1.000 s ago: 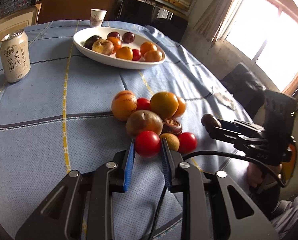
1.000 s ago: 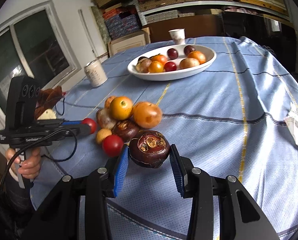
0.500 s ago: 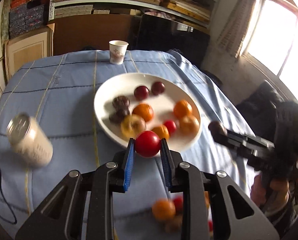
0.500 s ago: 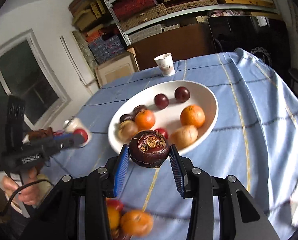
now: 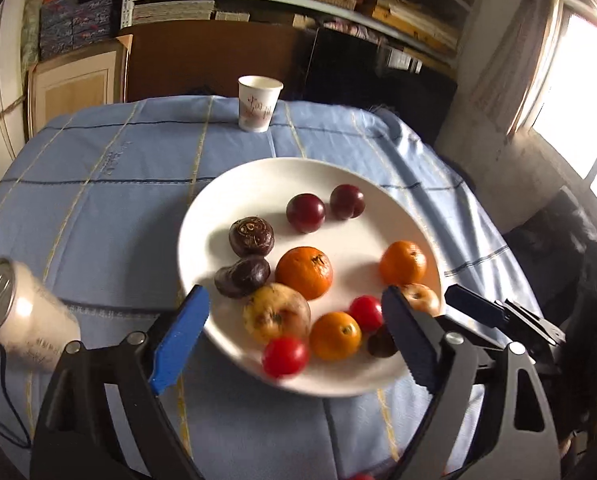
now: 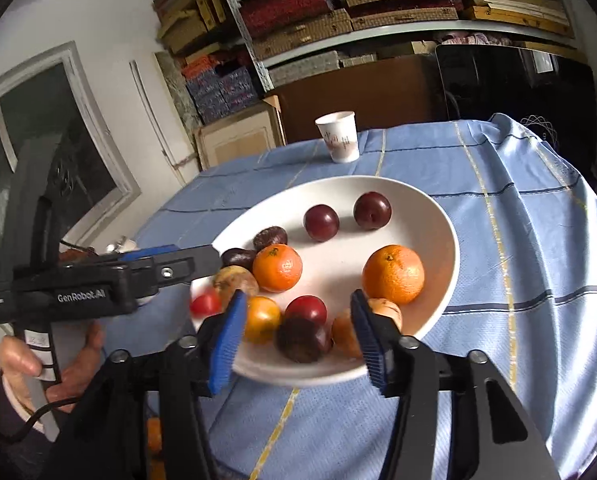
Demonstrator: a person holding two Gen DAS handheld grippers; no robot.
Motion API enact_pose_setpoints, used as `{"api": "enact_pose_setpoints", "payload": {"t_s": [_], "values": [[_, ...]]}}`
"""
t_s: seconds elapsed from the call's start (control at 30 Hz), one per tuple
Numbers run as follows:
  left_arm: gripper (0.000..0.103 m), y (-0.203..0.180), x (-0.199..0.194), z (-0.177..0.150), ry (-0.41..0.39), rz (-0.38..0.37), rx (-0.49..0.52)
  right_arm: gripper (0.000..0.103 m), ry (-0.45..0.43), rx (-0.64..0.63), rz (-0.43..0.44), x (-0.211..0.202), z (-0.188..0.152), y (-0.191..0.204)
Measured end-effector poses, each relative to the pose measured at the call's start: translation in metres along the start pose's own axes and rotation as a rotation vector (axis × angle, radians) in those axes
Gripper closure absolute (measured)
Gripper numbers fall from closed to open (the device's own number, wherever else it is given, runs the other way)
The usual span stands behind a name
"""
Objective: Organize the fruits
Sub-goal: 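Place the tomato and dark fruit onto the white plate and open both grippers, then grasp a large orange-brown round fruit from the pile with the right gripper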
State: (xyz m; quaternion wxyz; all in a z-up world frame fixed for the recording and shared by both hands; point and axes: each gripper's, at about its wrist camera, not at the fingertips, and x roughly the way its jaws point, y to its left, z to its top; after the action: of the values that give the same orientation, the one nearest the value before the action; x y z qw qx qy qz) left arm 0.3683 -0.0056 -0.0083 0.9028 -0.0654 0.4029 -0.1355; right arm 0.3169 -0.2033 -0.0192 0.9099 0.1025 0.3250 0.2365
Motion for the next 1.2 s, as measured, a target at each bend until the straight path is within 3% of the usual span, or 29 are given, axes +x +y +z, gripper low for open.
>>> {"api": "enact_pose_setpoints", "payload": {"t_s": [0.07, 0.17, 0.23, 0.43, 0.67, 0.83, 1.2], "values": [[0.006, 0.008, -0.021, -0.011, -0.049, 0.006, -0.028, 0.042, 0.016, -0.011, 0.036, -0.009, -0.003, 0.001], [0.005, 0.020, -0.037, -0.031, -0.079, 0.066, -0.034, 0.041, 0.042, -0.058, 0.030, -0.017, -0.014, 0.008], [0.005, 0.031, -0.039, -0.047, -0.068, 0.110, -0.044, 0.041, 0.073, -0.082, 0.032, -0.017, -0.024, 0.013], [0.005, 0.053, -0.038, -0.084, -0.011, 0.221, -0.055, 0.041, 0.209, -0.168, 0.156, -0.023, -0.048, 0.027], [0.005, 0.053, -0.053, -0.105, -0.004, 0.154, -0.057, 0.041, 0.283, -0.133, 0.227, -0.035, -0.065, 0.009], [0.005, 0.040, -0.058, -0.116, 0.000, 0.119, -0.017, 0.041, 0.288, -0.161, 0.273, -0.044, -0.074, 0.013], [0.005, 0.040, -0.067, -0.125, -0.014, 0.073, -0.039, 0.042, 0.363, -0.194, 0.260, -0.027, -0.087, 0.022]]}}
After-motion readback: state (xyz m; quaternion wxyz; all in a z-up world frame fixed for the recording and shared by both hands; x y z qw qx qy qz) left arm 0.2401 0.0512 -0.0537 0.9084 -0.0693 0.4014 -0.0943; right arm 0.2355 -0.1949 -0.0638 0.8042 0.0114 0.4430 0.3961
